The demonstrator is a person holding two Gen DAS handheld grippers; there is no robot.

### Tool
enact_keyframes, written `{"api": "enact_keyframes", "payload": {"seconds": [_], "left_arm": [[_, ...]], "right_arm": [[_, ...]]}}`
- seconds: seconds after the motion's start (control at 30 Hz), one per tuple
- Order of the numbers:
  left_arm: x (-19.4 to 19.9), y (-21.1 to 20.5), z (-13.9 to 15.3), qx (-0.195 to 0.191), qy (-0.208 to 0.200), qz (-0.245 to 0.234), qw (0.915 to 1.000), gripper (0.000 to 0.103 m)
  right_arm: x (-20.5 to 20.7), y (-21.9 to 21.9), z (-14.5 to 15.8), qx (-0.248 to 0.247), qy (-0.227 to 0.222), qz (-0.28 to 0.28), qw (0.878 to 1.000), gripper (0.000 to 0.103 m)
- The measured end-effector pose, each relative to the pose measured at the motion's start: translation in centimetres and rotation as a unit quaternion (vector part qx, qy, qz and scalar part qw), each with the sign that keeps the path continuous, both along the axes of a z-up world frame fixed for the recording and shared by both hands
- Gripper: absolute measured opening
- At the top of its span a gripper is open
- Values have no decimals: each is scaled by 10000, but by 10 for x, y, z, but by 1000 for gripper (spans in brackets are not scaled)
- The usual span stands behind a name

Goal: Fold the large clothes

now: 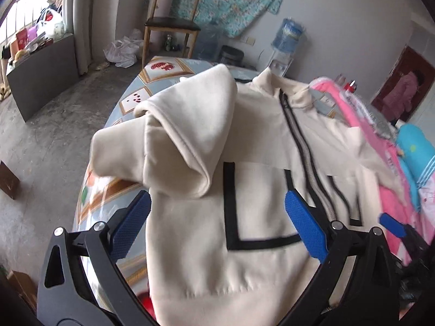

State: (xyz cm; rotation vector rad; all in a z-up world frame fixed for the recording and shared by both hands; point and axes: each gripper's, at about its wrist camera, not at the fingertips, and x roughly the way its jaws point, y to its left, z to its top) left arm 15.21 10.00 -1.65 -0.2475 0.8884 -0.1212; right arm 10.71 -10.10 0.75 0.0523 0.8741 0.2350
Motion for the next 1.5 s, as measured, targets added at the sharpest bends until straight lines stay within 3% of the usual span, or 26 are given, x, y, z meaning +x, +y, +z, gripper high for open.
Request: {"api": "enact_keyframes", "payload": {"seconds": [0.1, 0.2, 0.23, 0.27, 0.3, 0.37, 0.47, 0.53, 0.6, 0.63, 0.67, 0.73, 0.77, 0.8, 0.87, 0.9, 0.93, 1.0, 1.07, 1.13, 1.17, 1.2, 1.33, 1.43, 1.5], "left_arm": [[35, -17, -20, 258, 314, -230, 9989, 96], [62, -19, -44, 258, 857, -172, 9958, 95], [65, -18, -47, 314, 918, -127, 9952, 88], [67, -19, -47, 430, 913, -74, 9949, 67], [69, -19, -47, 570, 945, -33, 9939, 58], [69, -16, -44, 694, 1015, 101, 9924, 26], [77, -14, -36, 658, 1170, 73, 9909, 4], [82, -7, -19, 413, 1158, 13, 9924, 4], [91, 2, 17, -302, 965, -28, 9949, 4], [96, 5, 33, -818, 866, -53, 9929, 4], [102, 11, 55, -1575, 667, -123, 9852, 4], [108, 18, 85, -2821, 191, -311, 9587, 4], [111, 22, 99, -3556, -78, -437, 9336, 4], [111, 22, 105, -3943, -216, -538, 9171, 6], [107, 16, 102, -4253, -260, -674, 9021, 23], [103, 13, 96, -4239, -190, -699, 9028, 30], [97, 8, 86, -4095, -43, -677, 9098, 40], [80, 3, 63, -3647, 160, -530, 9295, 41], [65, 8, 44, -3311, 293, -364, 9425, 44], [49, 14, 25, -2519, 554, -39, 9662, 44], [45, 20, 19, -2175, 614, 83, 9741, 45], [39, 23, 10, -1567, 729, 288, 9845, 45], [26, 38, -13, -180, 1015, 688, 9923, 48], [19, 42, -27, 632, 1108, 764, 9889, 52], [18, 40, -35, 1058, 1135, 752, 9850, 54]], "right_arm": [[3, -3, -6, 10, 106, 28, 9999, 97], [3, -14, -14, -43, 172, -77, 9998, 97], [4, -19, -15, -44, 191, -120, 9997, 97], [5, -26, -17, -29, 210, -195, 9996, 97], [7, -29, -18, -22, 223, -232, 9995, 97], [10, -43, -22, 37, 253, -344, 9991, 97], [16, -54, -25, 78, 287, -411, 9987, 97], [18, -63, -26, 125, 286, -449, 9985, 97], [20, -71, -26, 143, 257, -499, 9983, 97], [20, -75, -25, 163, 245, -526, 9982, 97], [19, -78, -24, 193, 230, -558, 9980, 97], [18, -86, -22, 248, 207, -650, 9974, 97], [18, -89, -21, 259, 210, -682, 9971, 97], [17, -92, -20, 264, 201, -728, 9968, 97], [14, -97, -19, 220, 191, -803, 9963, 97], [13, -101, -19, 209, 200, -837, 9961, 97], [13, -104, -18, 215, 213, -859, 9958, 97], [12, -110, -17, 230, 224, -902, 9954, 97], [14, -116, -13, 218, 183, -920, 9954, 97], [19, -123, -7, 262, 110, -852, 9960, 97], [24, -127, -5, 380, 126, -801, 9960, 97], [29, -132, -3, 581, 156, -739, 9954, 97], [72, -155, -1, 1612, 557, -603, 9835, 97], [117, -159, -16, 2019, 1207, -527, 9705, 96], [144, -160, -34, 2025, 1620, -700, 9633, 86]]}}
